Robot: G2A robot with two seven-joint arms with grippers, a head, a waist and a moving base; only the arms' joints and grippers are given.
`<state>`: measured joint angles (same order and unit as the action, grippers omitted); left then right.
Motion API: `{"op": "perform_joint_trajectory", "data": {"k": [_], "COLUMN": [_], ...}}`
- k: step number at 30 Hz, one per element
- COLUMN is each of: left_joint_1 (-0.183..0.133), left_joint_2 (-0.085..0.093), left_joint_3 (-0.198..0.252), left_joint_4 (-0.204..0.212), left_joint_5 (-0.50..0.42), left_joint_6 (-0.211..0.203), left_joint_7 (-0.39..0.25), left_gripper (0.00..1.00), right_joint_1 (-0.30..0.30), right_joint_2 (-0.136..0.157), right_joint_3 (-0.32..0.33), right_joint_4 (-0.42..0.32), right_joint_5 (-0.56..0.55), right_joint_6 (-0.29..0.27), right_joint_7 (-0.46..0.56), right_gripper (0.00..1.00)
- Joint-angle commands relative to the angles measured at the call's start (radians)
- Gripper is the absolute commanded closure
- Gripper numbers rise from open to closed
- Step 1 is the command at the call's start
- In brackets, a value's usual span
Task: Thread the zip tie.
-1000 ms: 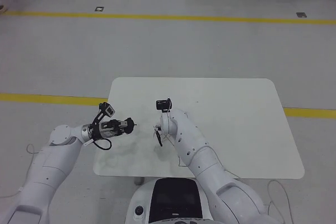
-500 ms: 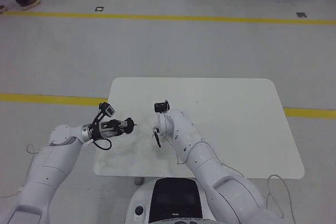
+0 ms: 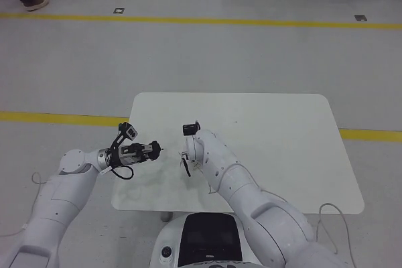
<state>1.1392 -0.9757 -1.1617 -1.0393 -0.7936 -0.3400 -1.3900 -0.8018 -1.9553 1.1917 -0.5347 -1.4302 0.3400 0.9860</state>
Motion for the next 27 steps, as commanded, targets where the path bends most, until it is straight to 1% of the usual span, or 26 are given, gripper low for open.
{"op": "perform_joint_trajectory", "data": {"k": [1, 7, 20, 27], "left_joint_1": [0.000, 0.000, 0.000, 0.000], "left_joint_2": [0.000, 0.000, 0.000, 0.000], "left_joint_3": [0.000, 0.000, 0.000, 0.000], "left_joint_4": [0.000, 0.000, 0.000, 0.000], "left_joint_5": [0.000, 0.000, 0.000, 0.000], "left_joint_6": [0.000, 0.000, 0.000, 0.000], "left_joint_7": [0.000, 0.000, 0.000, 0.000], "left_gripper": [1.00, 1.00, 1.00, 1.00], "right_joint_1": [0.007, 0.032, 0.050, 0.065], "right_joint_2": [-0.003, -0.011, -0.016, -0.018], "right_joint_3": [0.004, 0.019, 0.029, 0.039], "right_joint_4": [0.016, 0.062, 0.084, 0.112], "right_joint_5": [0.004, -0.004, -0.049, -0.061], "right_joint_6": [0.000, 0.000, 0.000, 0.000], "right_joint_7": [-0.007, -0.023, -0.019, -0.003], "right_gripper": [0.74, 0.74, 0.75, 0.75]}}
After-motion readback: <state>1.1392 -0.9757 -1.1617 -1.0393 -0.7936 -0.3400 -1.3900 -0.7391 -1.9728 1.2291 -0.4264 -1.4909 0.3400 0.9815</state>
